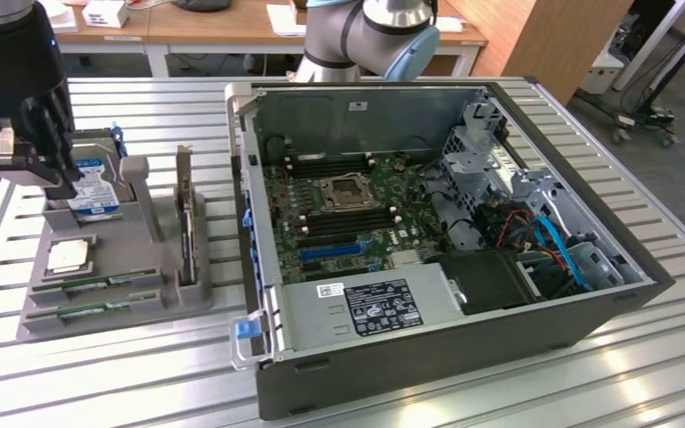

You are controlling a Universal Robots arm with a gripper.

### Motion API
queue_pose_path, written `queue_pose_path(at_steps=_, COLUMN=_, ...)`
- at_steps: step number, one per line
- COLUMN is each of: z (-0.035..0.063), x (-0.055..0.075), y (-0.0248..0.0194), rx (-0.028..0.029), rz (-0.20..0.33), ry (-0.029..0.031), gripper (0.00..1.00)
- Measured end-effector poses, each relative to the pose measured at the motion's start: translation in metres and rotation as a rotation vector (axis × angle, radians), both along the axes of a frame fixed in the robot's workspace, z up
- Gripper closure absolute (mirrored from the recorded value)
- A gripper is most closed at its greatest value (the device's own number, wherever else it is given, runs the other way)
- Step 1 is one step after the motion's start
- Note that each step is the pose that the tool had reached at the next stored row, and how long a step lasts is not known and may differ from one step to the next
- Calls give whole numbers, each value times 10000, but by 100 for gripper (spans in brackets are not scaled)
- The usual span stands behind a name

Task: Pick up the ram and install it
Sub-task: 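Pick up the ram and move it above insertion slot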

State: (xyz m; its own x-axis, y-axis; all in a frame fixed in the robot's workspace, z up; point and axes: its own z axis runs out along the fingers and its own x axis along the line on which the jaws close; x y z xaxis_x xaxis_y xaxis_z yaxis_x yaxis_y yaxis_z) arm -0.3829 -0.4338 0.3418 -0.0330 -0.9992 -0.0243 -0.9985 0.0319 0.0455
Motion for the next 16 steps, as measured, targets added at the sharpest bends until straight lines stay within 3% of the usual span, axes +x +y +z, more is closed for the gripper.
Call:
queue_pose_path(at_steps=12, z=0, x=0, y=-153, rx=-1, rz=1, ry=0, gripper=69)
queue_pose_path(at_steps=16, z=0, x=0, y=-163, rx=-1, rz=-1, ry=-1, gripper=69)
